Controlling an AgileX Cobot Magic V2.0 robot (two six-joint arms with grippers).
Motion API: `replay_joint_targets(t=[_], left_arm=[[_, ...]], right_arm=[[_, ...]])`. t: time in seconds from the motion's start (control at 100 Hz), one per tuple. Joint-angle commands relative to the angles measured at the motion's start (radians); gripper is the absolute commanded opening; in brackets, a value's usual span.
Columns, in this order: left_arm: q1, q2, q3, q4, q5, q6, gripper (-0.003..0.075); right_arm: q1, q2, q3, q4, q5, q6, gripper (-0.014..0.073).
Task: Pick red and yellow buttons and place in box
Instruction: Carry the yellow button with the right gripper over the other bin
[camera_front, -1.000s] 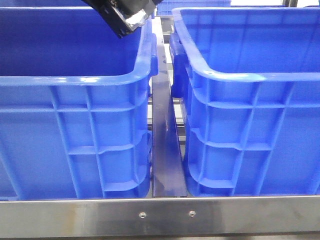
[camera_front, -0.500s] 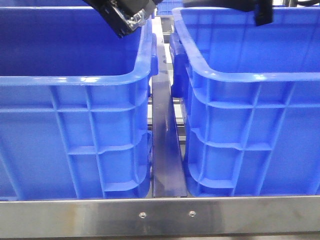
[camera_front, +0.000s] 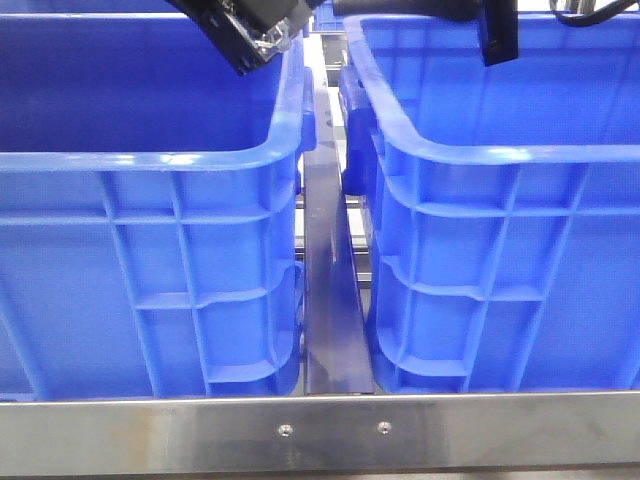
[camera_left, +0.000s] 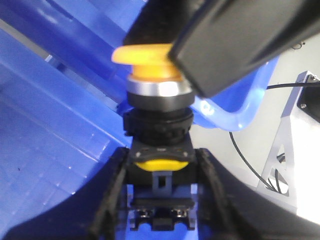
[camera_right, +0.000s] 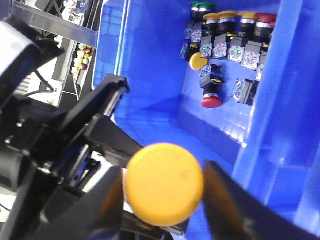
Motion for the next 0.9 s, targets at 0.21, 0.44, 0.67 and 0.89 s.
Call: replay_joint_targets(t=[0.21, 0.44, 0.67, 0.89], left_arm=[[-0.007, -0.032, -0.026, -0.056, -0.043, 0.003, 0.0347], [-0.007, -0.032, -0.026, -0.052, -0.037, 0.003, 0.062], [-0.007, -0.032, -0.026, -0.052, -0.02, 0.003, 0.0571], [-0.007, -0.032, -0.026, -0.052, -0.02, 0.003, 0.0564]], right_arm=[[0.001, -0.033, -0.033, 0.07, 0.039, -0.007, 0.0132], [-0.031, -0.033, -0.052, 0.067, 0.055, -0.026, 0.0132], [-0.274, -0.034, -0.128, 0.017, 0.145, -0.112, 0.0132], [-0.462, -0.035, -0.134, -0.137, 0.05, -0.241, 0.0124]])
